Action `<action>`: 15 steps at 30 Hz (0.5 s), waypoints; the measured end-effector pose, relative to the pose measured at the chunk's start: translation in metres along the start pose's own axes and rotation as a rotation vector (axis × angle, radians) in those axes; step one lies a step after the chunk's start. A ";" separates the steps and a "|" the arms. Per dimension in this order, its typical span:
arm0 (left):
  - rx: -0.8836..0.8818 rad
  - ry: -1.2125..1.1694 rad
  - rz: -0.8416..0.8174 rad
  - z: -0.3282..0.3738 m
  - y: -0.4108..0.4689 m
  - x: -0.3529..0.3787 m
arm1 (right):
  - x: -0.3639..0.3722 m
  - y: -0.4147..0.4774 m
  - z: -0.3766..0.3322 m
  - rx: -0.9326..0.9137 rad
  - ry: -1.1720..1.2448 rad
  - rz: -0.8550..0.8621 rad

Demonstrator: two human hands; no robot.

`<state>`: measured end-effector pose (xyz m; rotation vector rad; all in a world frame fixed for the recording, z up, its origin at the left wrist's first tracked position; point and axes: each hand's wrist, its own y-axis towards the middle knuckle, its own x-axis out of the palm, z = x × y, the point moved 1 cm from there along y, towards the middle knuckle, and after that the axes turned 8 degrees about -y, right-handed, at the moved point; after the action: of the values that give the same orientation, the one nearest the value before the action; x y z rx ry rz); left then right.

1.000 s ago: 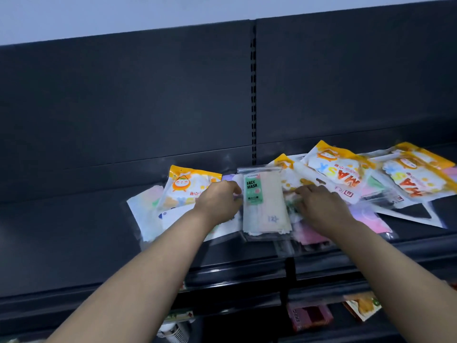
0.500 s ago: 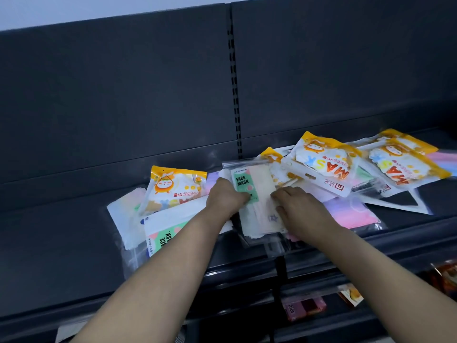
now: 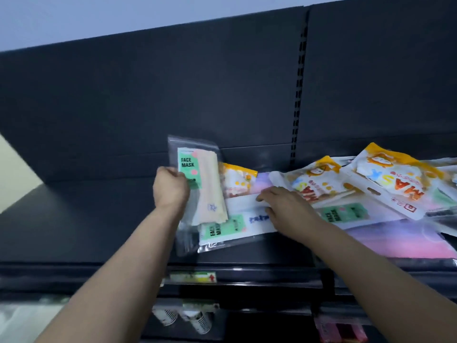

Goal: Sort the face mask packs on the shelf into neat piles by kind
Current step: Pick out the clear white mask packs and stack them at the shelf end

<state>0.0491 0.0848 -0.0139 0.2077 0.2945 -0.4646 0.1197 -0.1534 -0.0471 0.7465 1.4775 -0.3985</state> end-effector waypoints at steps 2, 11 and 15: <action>-0.048 -0.020 0.088 -0.011 0.012 -0.035 | 0.003 0.014 -0.019 -0.060 -0.008 -0.061; -0.259 -0.160 -0.007 -0.051 0.010 -0.099 | 0.020 0.067 -0.056 -0.116 -0.114 -0.374; -0.282 -0.162 -0.045 -0.053 -0.001 -0.107 | 0.020 0.081 -0.060 -0.006 -0.165 -0.297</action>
<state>-0.0548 0.1417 -0.0290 -0.1112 0.2033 -0.4764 0.1304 -0.0506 -0.0462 0.4765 1.4345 -0.6652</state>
